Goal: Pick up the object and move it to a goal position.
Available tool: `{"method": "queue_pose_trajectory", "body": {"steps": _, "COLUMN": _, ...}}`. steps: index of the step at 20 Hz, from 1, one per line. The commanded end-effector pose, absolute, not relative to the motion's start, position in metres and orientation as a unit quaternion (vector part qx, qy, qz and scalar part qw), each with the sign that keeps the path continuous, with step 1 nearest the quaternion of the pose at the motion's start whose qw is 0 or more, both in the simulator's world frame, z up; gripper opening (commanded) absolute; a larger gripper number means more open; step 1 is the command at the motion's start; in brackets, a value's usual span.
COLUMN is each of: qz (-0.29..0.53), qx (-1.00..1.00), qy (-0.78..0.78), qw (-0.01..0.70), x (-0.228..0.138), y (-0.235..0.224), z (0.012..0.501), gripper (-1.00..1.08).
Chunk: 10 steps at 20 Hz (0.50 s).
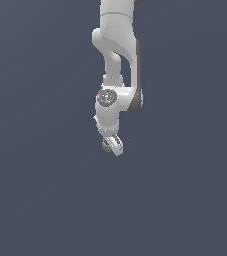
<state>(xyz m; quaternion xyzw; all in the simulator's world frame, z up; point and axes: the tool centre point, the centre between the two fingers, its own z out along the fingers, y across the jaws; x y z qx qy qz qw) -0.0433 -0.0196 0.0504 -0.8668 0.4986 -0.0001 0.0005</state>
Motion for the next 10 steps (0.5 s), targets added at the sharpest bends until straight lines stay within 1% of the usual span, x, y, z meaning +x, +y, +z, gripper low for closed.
{"method": "queue_pose_trajectory", "body": {"steps": 1, "qz": 0.000, "qx": -0.867, "qy": 0.499, "qw": 0.001, "x": -0.055, "y": -0.024, "z": 0.054, "gripper": -1.00}}
{"method": "queue_pose_trajectory", "body": {"steps": 10, "qz": 0.000, "qx": -0.867, "qy": 0.499, "qw": 0.001, "x": -0.109, "y": -0.047, "z": 0.072, "gripper": -1.00}}
